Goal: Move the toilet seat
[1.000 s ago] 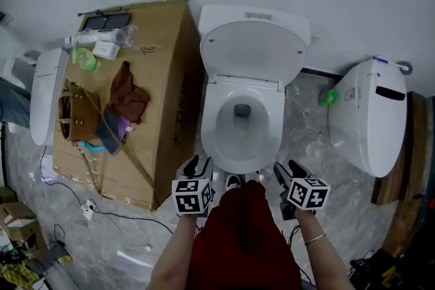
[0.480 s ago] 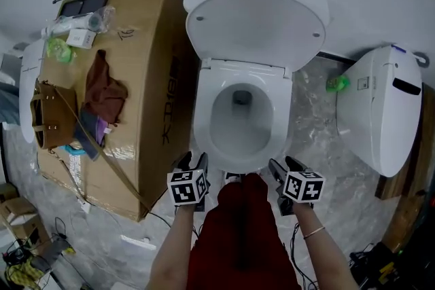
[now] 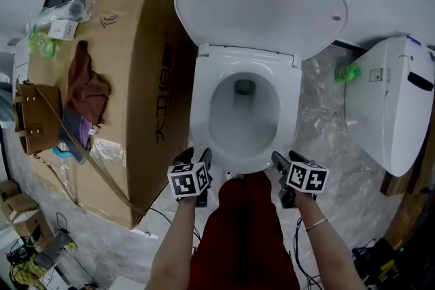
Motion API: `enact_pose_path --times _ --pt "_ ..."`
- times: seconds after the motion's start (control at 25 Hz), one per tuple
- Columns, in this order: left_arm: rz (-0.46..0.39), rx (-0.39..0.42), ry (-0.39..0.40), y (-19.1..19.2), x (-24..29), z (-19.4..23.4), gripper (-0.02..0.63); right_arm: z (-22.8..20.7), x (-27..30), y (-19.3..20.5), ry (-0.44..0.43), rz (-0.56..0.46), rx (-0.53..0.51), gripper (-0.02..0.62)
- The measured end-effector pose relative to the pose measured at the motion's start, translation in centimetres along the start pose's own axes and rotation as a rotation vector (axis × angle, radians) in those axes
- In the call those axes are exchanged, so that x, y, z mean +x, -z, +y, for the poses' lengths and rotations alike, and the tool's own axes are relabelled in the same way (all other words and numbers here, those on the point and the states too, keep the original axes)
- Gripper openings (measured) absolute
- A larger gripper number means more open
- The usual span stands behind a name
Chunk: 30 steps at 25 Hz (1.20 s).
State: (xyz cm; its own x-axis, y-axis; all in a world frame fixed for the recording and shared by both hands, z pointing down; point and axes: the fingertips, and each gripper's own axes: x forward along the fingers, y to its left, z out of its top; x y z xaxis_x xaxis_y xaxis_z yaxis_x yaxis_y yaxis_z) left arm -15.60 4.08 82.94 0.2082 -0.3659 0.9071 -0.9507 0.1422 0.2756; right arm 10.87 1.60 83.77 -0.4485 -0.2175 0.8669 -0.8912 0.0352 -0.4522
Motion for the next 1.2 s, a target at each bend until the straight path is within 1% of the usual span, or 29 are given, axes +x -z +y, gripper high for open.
enact_pose_path --times 0.16,0.28,0.4,0.6,0.72,0.96,1.2 --pt "0.031 -0.064 0.007 0.2 1.6 0.8 0.21 -0.9 1.0 0.3 0.008 0.02 0.008 0.284" --pt "0.053 -0.075 0.007 0.3 2.6 1.2 0.212 -1.7 1.4 0.5 0.022 0.03 0.044 0.29" --pt "0.072 -0.082 0.009 0.5 3.3 1.6 0.212 -1.9 1.8 0.8 0.02 0.031 0.081 0.291" --pt "0.07 -0.109 0.025 0.6 3.6 1.6 0.215 -1.8 2.4 1.6 0.007 0.048 0.103 0.293" --pt "0.068 -0.131 0.057 0.4 3.7 1.2 0.215 -1.3 2.7 1.6 -0.008 0.048 0.115 0.293" --pt "0.08 -0.134 0.05 0.5 4.1 1.1 0.216 -0.7 3.2 1.2 -0.015 0.043 0.135 0.293" --pt "0.08 -0.136 0.063 0.2 3.4 0.9 0.216 -0.5 2.9 0.7 -0.029 0.03 0.208 0.293"
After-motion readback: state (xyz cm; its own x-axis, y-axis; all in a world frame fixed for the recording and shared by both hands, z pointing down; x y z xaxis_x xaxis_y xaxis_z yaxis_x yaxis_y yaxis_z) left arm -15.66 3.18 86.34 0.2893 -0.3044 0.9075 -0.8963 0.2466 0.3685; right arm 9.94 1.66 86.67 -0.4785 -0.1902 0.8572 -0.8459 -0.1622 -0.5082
